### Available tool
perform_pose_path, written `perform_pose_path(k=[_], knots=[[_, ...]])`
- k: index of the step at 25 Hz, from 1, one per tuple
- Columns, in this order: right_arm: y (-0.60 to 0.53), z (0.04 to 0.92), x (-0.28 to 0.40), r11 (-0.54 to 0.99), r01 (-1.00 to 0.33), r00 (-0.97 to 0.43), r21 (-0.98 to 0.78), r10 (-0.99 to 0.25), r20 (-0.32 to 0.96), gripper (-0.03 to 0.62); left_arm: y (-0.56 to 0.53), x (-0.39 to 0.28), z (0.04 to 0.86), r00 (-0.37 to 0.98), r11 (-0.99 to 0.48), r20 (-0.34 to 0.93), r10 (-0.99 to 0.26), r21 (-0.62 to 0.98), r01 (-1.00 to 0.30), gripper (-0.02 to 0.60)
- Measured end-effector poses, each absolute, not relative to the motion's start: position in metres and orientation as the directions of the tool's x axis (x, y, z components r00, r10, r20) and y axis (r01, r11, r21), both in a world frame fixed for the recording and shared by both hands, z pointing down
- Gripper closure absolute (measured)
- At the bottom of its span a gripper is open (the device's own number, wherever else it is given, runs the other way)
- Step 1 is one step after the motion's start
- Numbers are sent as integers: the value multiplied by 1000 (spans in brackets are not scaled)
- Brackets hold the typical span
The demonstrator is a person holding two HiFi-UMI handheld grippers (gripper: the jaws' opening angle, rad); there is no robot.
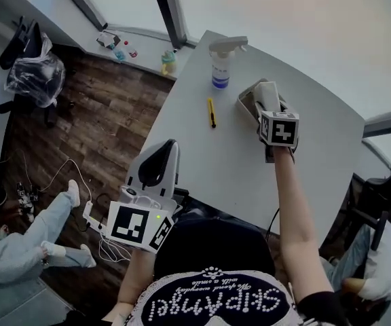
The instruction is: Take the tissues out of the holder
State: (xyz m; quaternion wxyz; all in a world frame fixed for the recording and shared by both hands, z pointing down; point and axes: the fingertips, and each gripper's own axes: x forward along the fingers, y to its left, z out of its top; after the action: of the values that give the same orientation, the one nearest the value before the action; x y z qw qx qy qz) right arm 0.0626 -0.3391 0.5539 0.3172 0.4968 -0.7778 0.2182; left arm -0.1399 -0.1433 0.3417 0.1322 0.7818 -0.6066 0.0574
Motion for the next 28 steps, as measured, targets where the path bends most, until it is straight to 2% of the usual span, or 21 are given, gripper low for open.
perform_pose_path(k=[6,15,28], knots=[[-341,542,63,417,-909,-319,-20,-662,678,324,-141,-155,344,208,-181,257,-944,124,-976,580],[-341,519,69,389,-920,-328,-44,-704,629,324,-138,-156,337,212,-185,238,-948,131,-974,580],[-317,460,74,377,-922,-368,-90,-776,513,324,-142,-114,337,350,-321,212,-912,159,-934,580]])
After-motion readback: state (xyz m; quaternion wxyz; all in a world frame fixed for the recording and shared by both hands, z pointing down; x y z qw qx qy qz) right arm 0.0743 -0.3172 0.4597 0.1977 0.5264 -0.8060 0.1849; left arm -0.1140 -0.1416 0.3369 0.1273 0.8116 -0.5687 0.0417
